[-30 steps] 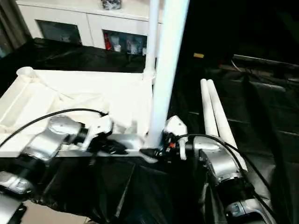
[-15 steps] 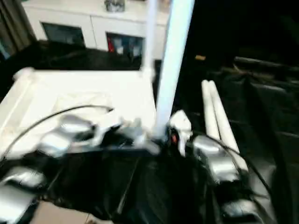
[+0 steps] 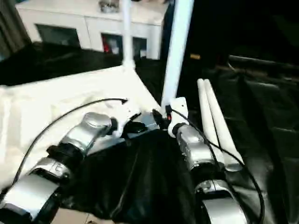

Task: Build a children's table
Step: Rotate leg to tighten

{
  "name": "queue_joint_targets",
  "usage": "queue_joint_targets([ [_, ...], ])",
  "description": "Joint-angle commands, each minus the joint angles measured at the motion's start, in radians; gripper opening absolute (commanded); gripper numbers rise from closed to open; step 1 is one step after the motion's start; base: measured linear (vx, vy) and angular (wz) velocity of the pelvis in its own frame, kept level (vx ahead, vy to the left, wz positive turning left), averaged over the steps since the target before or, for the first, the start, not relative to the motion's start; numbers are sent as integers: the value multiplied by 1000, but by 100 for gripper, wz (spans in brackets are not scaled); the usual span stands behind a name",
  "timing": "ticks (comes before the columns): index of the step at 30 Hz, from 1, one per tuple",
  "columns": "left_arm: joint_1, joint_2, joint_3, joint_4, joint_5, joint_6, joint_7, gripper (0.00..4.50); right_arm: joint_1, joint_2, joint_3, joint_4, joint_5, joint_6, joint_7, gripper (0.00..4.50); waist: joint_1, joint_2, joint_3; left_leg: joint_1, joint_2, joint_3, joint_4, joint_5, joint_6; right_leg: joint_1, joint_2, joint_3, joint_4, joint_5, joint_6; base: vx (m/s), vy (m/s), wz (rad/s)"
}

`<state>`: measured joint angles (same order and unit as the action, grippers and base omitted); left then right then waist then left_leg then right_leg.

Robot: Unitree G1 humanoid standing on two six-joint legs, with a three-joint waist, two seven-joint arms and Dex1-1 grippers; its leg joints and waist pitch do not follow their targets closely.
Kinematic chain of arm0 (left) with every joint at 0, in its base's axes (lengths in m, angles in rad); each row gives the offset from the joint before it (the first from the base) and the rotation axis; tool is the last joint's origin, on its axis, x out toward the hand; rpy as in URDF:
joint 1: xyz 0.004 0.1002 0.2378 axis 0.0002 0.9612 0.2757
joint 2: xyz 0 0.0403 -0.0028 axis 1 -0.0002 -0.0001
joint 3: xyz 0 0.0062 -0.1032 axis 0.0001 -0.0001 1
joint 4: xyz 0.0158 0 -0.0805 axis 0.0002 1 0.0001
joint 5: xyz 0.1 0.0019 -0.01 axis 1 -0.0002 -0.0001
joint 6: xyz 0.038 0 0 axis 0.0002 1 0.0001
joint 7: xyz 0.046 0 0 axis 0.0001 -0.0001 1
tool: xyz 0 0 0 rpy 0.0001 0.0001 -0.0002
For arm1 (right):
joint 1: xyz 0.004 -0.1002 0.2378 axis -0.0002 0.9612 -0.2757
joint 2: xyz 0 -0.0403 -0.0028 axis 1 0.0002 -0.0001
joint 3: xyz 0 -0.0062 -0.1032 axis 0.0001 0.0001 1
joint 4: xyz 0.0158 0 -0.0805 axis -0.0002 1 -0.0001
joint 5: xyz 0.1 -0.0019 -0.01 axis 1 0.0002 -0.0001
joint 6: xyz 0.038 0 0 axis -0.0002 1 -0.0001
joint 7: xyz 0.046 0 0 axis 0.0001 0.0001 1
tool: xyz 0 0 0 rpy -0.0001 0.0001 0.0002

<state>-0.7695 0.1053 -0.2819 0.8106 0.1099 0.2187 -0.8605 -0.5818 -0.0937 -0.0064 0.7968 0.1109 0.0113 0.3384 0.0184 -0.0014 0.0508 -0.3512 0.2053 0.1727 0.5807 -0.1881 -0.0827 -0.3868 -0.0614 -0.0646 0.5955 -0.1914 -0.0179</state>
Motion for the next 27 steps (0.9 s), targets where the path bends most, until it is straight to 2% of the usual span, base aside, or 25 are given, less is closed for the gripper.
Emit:
queue_joint_targets([
  [1, 18, -31, -43, 5, -6, -13, -37, 0, 5, 42, 40, -6, -3, -8, 75, 381, 3, -7, -54, -1, 23, -7, -70, -230, 49, 36, -76, 46, -85, -295, -192, 0, 0, 0],
  [2, 21, -28, -39, 3, -10, -14, -46, 0, 8, 35, 37, -9, -5, -16, 88, 390, 3, -11, -55, -6, 23, -4, -68, -198, 62, 41, -77, 46, -79, -231, -213, 0, 0, 0],
  [3, 28, -17, -38, -8, -16, -21, -63, 0, 11, 26, 35, -15, -5, -27, 104, 401, 5, -14, -57, -5, 24, -3, -67, -187, 66, 42, -77, 46, -77, -218, -218, 0, 0, 0],
  [4, 29, -16, -38, -9, -16, -21, -64, 0, 11, 26, 35, -15, -5, -27, 105, 412, 8, -9, -57, -2, 24, -1, -65, -171, 75, 40, -78, 48, -74, -188, -230, 0, 0, 0],
  [6, 49, 20, -33, -41, -34, -27, -115, 0, 23, -3, 41, -39, -2, -41, 155, 427, 11, -9, -62, -6, 25, -1, -63, -138, 87, 47, -78, 47, -65, -130, -245, 0, 0, 0],
  [8, 61, 48, -35, -52, -38, -57, -171, 0, 25, -31, 57, -42, -5, -75, 199, 444, 15, -18, -64, -9, 23, 1, -59, -87, 112, 51, -77, 47, -58, -60, -254, 0, 0, 0],
  [10, 72, 66, -37, -68, -46, -68, -212, 0, 33, -51, 67, -59, -1, -86, 242, 444, 15, -14, -65, -10, 23, 3, -57, -66, 126, 48, -76, 48, -51, -18, -263, 0, 0, 0],
  [11, 87, 91, -41, -96, -58, -77, -267, 0, 51, -77, 79, -98, 15, -84, 321, 444, 17, -14, -64, -13, 25, 2, -57, -66, 137, 50, -76, 47, -50, -5, -266, 0, 0, 0],
  [13, 98, 111, -47, -115, -63, -91, -304, 0, 67, -98, 89, -132, 32, -76, 391, 444, 17, -11, -61, -9, 27, 4, -57, -86, 142, 45, -75, 47, -54, -26, -267, 0, 0, 0],
  [14, 110, 134, -54, -138, -68, -97, -341, 0, 90, -127, 106, -176, 47, -63, 478, 444, 20, 3, -62, -8, 29, 0, -57, -95, 142, 48, -74, 47, -51, -24, -270, 0, 0, 0],
  [16, 119, 159, -61, -156, -69, -106, -368, 0, 115, -160, 126, -224, 60, -49, 562, 444, 16, -5, -61, -9, 31, 2, -59, -107, 138, 46, -72, 47, -53, -23, -271, 0, 0, 0],
  [18, 129, 183, -68, -173, -73, -115, -398, 0, 134, -188, 138, -265, 75, -24, 624, 444, 18, 6, -61, -6, 33, 2, -60, -132, 119, 44, -73, 47, -54, -49, -277, 0, 0, 0],
  [20, 143, 218, -78, -197, -79, -126, -443, 0, 153, -227, 155, -306, 90, 5, 693, 418, 20, 6, -61, -5, 34, 2, -60, -145, 107, 45, -72, 47, -55, -58, -274, 0, 0, 0],
  [23, 151, 234, -81, -207, -81, -133, -465, 0, 161, -244, 164, -321, 93, 14, 719, 398, 23, 7, -64, -5, 34, 2, -60, -142, 96, 46, -71, 46, -54, -47, -277, 0, 0, 0],
  [24, 162, 263, -85, -225, -82, -144, -500, 0, 173, -278, 179, -347, 94, 34, 761, 398, 24, 5, -64, -5, 32, 3, -59, -143, 92, 47, -69, 46, -52, -46, -276, 0, 0, 0],
  [25, 164, 266, -85, -227, -82, -145, -504, 0, 175, -281, 181, -350, 94, 36, 765, 377, 25, 5, -64, -6, 32, 2, -59, -141, 91, 48, -69, 46, -51, -44, -274, 0, 0, 0],
  [27, 170, 279, -88, -237, -82, -147, -523, 0, 182, -299, 189, -363, 92, 44, 789, 365, 25, 5, -65, -7, 33, 3, -58, -139, 91, 47, -70, 46, -52, -43, -272, 0, 0, 0],
])
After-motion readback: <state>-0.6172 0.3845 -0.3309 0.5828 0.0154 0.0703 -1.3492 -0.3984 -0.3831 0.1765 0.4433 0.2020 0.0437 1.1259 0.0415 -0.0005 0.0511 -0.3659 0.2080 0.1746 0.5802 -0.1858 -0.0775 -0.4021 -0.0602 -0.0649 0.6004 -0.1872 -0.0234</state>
